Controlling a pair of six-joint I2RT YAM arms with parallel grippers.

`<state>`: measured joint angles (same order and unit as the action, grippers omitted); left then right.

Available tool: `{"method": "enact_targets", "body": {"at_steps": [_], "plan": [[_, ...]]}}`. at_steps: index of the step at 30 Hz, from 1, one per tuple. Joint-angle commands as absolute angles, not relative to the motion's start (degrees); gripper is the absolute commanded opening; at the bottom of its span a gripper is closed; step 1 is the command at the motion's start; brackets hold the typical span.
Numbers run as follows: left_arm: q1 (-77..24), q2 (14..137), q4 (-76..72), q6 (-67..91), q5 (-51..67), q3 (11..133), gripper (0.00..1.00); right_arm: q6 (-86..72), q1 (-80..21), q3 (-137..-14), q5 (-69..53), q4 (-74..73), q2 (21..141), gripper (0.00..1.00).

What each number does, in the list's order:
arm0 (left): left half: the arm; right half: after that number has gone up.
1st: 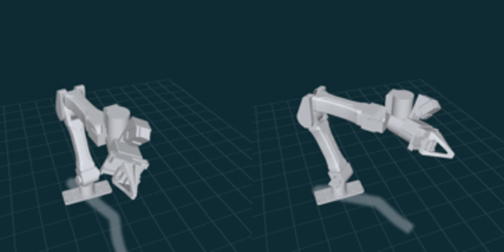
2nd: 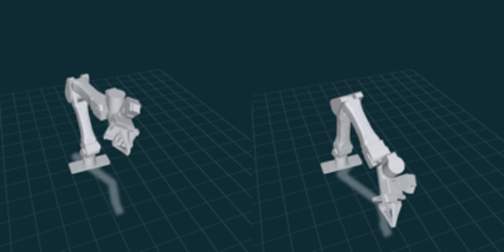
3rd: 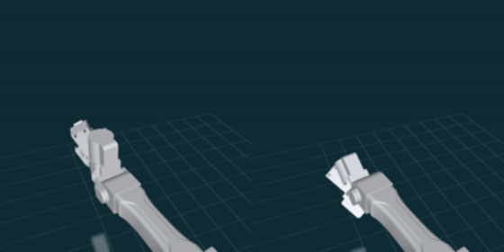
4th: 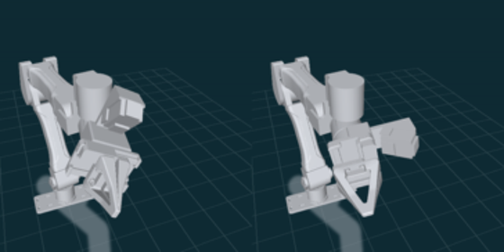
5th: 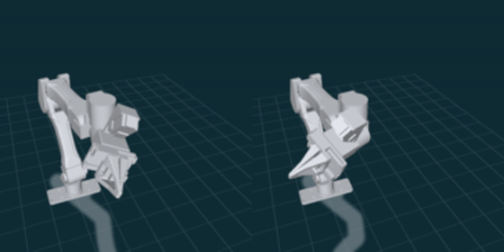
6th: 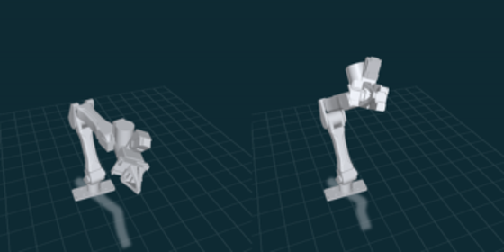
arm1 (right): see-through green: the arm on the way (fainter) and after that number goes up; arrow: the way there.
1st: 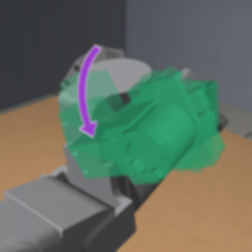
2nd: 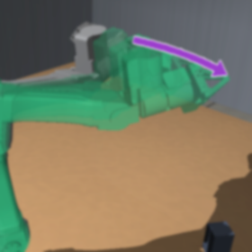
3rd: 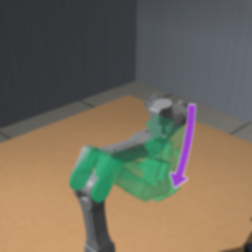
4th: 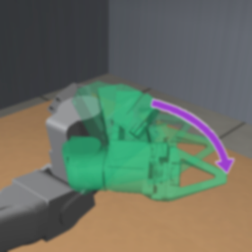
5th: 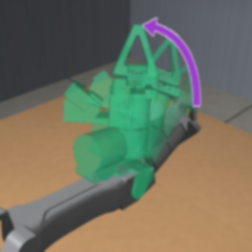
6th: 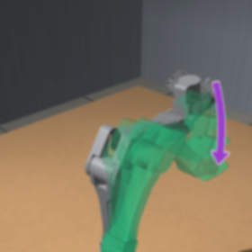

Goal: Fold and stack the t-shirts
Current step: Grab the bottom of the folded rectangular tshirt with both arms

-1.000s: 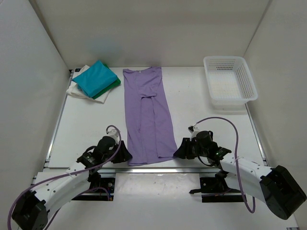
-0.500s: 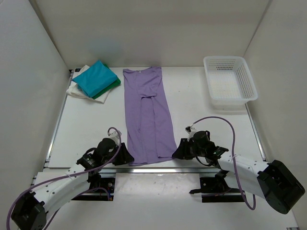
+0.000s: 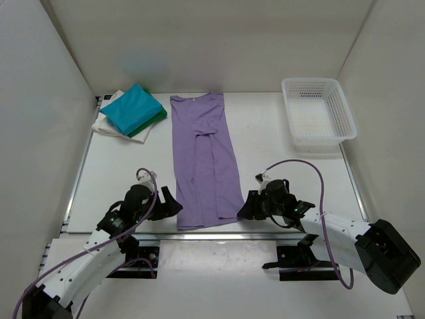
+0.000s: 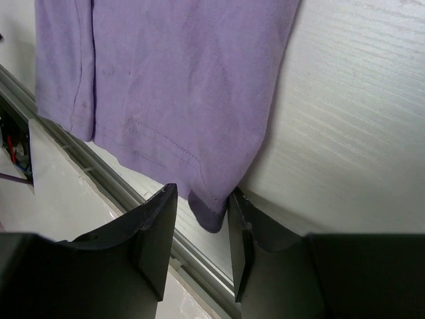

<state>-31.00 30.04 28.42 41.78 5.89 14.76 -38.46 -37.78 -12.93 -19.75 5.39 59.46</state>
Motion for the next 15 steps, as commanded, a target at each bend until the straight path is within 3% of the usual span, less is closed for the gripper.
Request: {"method": "enact_targets", "body": {"at_steps": [1, 6, 9, 11, 15], "plan": [[-27.61, 26.55, 32.77, 39.55, 3.08, 20.03, 0.98, -36.48, -37.53, -15.21, -18.37, 5.19, 59.51, 0.34], [-21.37, 25.31, 34.02, 34.91, 0.09, 29.60, 0.98, -36.03, -36.39, -15.12, -18.63, 4.75, 58.80, 0.37], [-20.56, 30.56, 28.23, 30.25, 0.62, 36.71, 0.98, -35.42, -35.86, -15.03, -19.42, 4.40, 58.54, 0.39], [-23.27, 36.87, 27.51, 27.44, -2.26, 42.06, 0.99, -35.07, -35.95, -15.47, -19.16, 3.87, 58.36, 0.38], [-36.09, 55.24, 36.38, 28.64, -21.25, 57.27, 0.98, -34.89, -35.60, -15.03, -18.37, 3.34, 58.01, 0.38]]}}
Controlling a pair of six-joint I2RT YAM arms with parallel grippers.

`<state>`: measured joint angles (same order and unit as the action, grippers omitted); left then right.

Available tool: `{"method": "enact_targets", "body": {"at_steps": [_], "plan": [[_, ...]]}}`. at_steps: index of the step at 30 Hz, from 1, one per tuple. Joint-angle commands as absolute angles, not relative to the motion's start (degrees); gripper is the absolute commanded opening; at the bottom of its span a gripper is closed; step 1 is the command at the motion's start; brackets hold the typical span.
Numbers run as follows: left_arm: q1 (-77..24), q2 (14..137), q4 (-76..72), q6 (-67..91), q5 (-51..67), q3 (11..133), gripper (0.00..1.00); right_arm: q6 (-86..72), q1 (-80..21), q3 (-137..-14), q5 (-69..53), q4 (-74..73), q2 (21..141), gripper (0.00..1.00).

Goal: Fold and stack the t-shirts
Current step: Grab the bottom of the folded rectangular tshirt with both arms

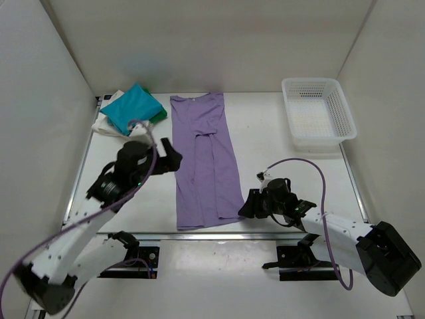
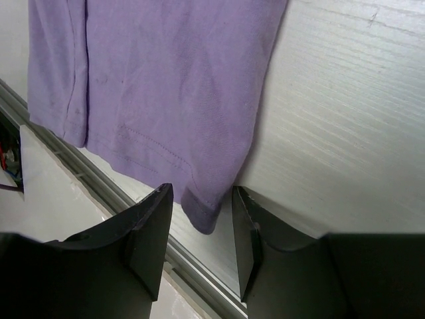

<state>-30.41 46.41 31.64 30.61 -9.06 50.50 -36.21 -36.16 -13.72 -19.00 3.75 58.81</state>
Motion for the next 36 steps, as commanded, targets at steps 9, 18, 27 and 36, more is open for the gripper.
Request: {"method": "enact_targets", "body": {"at_steps": [9, 18, 27, 36], "plan": [[-38.77, 62.84, 28.13, 15.47, -18.30, 54.95, 0.99, -34.37, -34.63, -15.99, -16.96, 2.81, 57.66, 0.38], [-24.29, 55.98, 11.40, 30.42, 18.69, 36.11, 0.99, -33.58, -35.16, -16.17, -15.91, 1.76, 57.13, 0.39], [-25.06, 37.10, 30.20, 31.64, 11.31, 25.33, 0.23, -33.22, -36.83, -16.79, -15.47, 1.23, 56.16, 0.38], [-23.39, 22.59, 30.94, 41.93, 17.30, 8.09, 0.62, -33.31, -37.36, -16.44, -16.69, 1.31, 55.55, 0.38]]}}
